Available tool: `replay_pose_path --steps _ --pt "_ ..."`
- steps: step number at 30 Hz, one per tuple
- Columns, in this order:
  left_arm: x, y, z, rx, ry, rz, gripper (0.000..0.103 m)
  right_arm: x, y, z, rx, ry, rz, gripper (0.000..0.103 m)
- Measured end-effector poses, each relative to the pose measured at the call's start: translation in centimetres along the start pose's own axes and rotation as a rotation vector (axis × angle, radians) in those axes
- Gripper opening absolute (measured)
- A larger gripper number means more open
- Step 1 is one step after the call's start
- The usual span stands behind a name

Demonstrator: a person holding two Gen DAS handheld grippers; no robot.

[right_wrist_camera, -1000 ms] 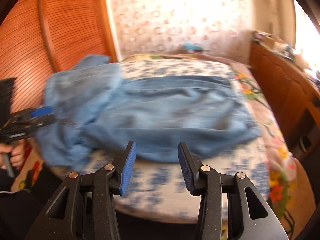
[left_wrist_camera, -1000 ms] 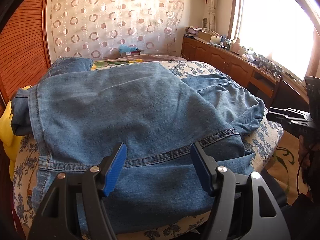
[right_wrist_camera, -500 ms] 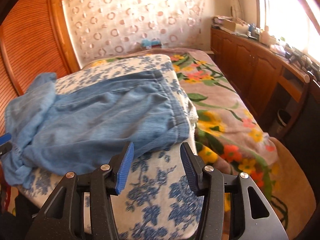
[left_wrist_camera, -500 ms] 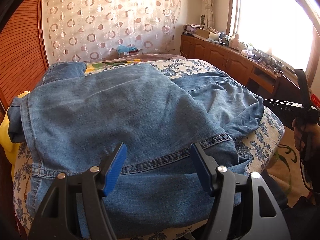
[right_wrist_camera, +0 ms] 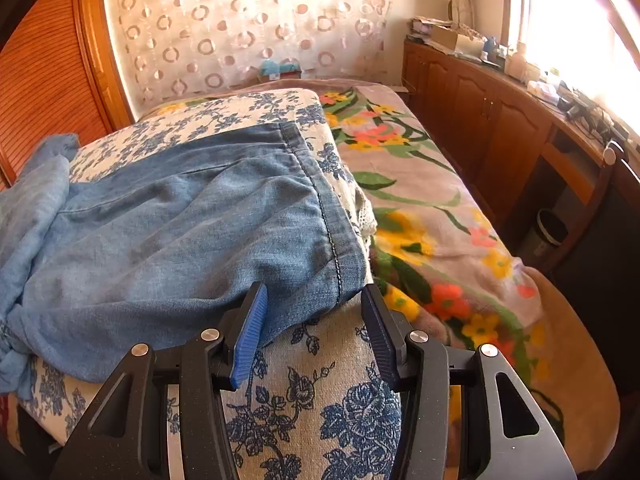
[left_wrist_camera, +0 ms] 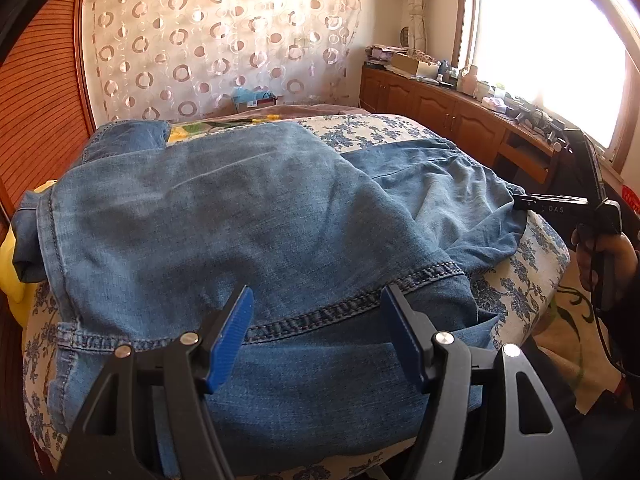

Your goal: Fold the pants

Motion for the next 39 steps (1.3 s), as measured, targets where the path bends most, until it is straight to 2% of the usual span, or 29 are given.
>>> replay_pose_path --steps 5,7,12,15,19,28,31,34,39 --pt "-0.2 -0.2 0.3 -0.004 0.005 -0.001 0.066 0.1 -0.1 -0.2 0.002 -0.003 -0.004 0.049" --pt "-0.2 -0.3 0.5 -0.009 0.005 0.000 0.066 0.2 -0.1 -0.3 0.004 -0.013 -0.005 0.043" --pt "-0.5 -0.3 0.9 -0.011 0.010 -0.004 0.066 0.0 0.2 -0.5 0.014 -0.034 -0.049 0.015" --pt "-0.9 0.0 0.9 -0.007 0.017 -0.011 0.066 -0.4 1.4 -1.1 0.064 -0.024 -0.060 0.009" --pt "-1.7 0.3 1.0 -0.001 0.030 -0.017 0.066 0.8 3.7 -2.5 0.135 -0.061 -0.058 0.007" --pt "-3.3 0.9 0.8 0.010 0.052 -0.028 0.066 1.0 3.3 -1.5 0.102 -0.070 -0.048 0.006" --pt "-3.8 1.2 0.7 0.018 0.058 -0.035 0.066 0.5 3.7 -2.0 0.117 -0.076 -0.061 0.006" --pt "-4.5 1.8 0.4 0.033 0.070 -0.042 0.066 -1.2 4.8 -3.8 0.153 -0.061 -0.103 0.006" --pt "-5.6 2.9 0.1 0.057 0.087 -0.053 0.066 -6.4 6.8 -6.8 0.208 0.007 -0.182 0.007"
Point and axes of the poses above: each gripper's, at about its wrist camera, not at the fingertips, and y roughly against the way its jaws point, x to its right, z to its underside, the point moved 9 cm from there along -y, roughly the way its jaws point, and after that the axes turned 6 degrees about -z, right-handed, at the moved point
